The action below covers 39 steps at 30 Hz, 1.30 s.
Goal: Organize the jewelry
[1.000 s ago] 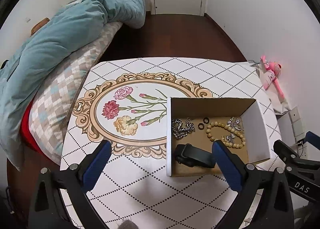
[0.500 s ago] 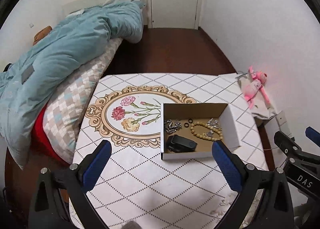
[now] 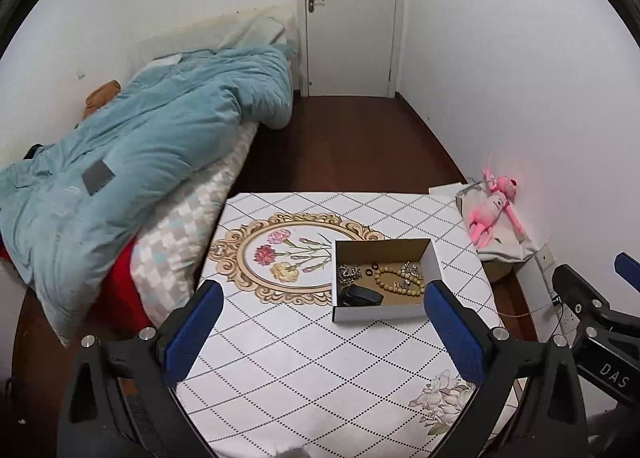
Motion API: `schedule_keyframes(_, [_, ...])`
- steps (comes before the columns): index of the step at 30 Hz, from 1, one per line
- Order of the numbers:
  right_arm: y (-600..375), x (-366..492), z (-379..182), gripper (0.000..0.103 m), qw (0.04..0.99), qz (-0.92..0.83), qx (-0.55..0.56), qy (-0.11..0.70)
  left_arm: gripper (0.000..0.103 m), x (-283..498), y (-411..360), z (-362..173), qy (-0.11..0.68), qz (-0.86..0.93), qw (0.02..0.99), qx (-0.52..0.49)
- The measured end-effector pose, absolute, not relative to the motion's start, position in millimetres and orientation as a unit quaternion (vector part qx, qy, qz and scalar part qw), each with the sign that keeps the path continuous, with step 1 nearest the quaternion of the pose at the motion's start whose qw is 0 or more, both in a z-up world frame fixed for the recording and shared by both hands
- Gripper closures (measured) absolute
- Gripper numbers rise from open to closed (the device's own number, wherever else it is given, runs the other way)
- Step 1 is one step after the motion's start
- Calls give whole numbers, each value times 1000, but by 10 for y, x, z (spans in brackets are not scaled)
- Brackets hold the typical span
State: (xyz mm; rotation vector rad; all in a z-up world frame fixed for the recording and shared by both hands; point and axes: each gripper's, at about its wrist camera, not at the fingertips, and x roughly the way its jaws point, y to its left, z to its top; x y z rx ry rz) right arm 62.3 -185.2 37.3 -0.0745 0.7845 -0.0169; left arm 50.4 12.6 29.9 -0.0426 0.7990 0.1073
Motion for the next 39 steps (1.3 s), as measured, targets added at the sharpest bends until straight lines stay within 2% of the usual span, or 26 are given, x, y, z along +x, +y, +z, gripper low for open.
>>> schedule_keyframes(7, [-1840,394,616,0,929,-1,-36,368,0,339,130,472,382,43,923,-24])
schedule_keyframes(15, [-1853,362,640,0,924,3,-34,381,0,340,87,474,394,44,918,-28])
schedule_keyframes(39, [-1716,1036,214,0,901,-14,-60,430,0,890,134,88,453,68,888,-26])
